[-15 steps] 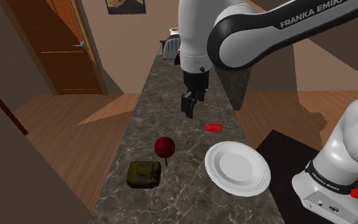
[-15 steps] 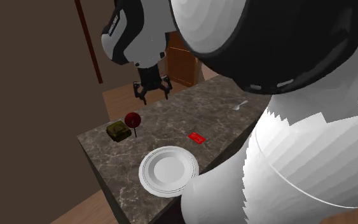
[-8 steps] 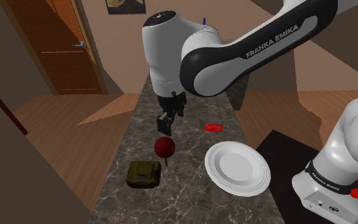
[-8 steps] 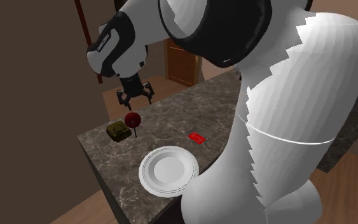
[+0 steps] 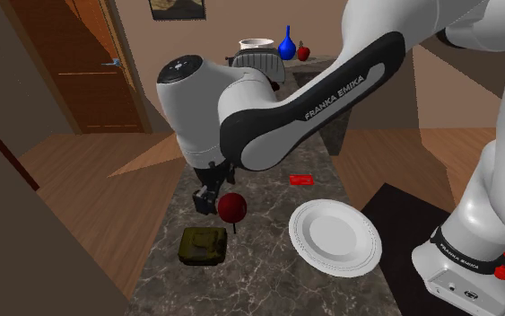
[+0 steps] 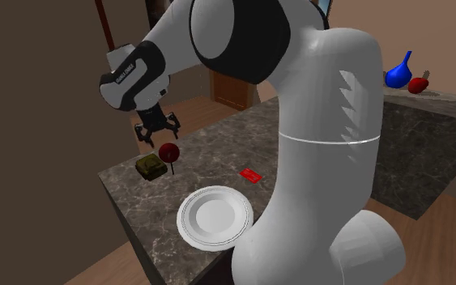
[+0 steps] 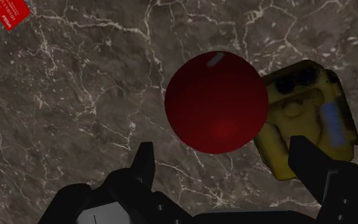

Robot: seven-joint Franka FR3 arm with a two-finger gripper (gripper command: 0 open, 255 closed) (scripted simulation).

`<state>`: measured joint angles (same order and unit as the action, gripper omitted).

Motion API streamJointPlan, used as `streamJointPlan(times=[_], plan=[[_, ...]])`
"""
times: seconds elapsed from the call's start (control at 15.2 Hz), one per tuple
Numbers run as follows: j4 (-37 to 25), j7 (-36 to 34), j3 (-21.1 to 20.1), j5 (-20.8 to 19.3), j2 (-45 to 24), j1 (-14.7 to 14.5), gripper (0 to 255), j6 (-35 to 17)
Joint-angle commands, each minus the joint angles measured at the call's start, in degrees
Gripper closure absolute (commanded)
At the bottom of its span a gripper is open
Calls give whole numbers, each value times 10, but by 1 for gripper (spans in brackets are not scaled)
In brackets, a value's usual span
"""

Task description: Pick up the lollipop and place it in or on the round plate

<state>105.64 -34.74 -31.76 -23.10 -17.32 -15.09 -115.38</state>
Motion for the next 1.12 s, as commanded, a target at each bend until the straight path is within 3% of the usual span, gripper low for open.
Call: streamJointPlan(times=[0.0,0.26,0.79,0.86,1.06], plan=[[5,-5,3,-7,-8,-1,0,-11],[21,-13,10,-21,-23,0,0,-39],[21,-13,10,-21,-23,0,0,-39],[21,-13,10,-21,-23,0,255,-39],[21,-13,10,-21,-23,0,255,-40]])
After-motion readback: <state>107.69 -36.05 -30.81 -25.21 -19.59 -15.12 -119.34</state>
